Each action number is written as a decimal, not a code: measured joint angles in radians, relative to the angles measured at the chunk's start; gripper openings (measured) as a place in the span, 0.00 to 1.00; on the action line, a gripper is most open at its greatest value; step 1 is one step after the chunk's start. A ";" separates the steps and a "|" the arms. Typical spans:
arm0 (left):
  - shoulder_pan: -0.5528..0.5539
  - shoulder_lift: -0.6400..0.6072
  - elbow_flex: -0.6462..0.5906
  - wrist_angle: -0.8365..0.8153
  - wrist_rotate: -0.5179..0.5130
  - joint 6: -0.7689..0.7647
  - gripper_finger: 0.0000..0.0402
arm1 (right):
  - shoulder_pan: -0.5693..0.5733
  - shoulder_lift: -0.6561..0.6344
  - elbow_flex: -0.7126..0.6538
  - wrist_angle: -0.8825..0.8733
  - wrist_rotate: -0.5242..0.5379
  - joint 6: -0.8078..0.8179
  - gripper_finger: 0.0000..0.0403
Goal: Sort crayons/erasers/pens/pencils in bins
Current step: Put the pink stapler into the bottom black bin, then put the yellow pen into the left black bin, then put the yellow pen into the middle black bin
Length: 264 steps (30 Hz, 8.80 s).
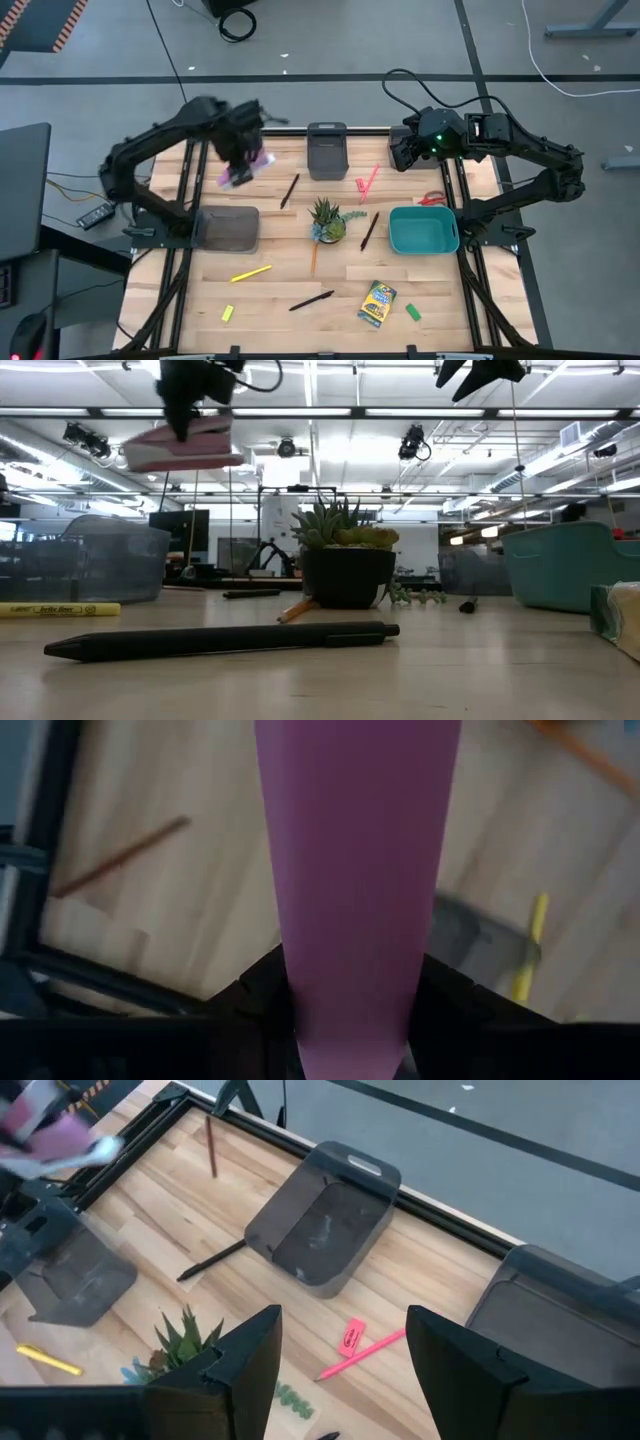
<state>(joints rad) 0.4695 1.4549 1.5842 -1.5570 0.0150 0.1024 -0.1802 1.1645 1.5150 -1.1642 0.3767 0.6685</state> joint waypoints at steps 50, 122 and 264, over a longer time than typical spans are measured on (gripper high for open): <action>-0.397 -0.245 -0.767 0.338 -0.102 0.138 0.50 | 0.000 0.000 0.000 0.011 -0.011 0.039 0.55; -1.022 0.121 -0.471 0.675 0.112 -1.007 0.26 | 0.257 -0.003 -0.091 -0.176 -0.372 -0.150 0.55; -1.011 0.162 -0.717 0.936 -0.002 -1.138 0.12 | 0.942 0.166 -0.447 0.430 -0.242 1.168 0.55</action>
<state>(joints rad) -0.5411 1.6165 0.8676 -0.6213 0.0127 -1.0359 0.7620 1.3304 1.0676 -0.7341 0.1343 1.8370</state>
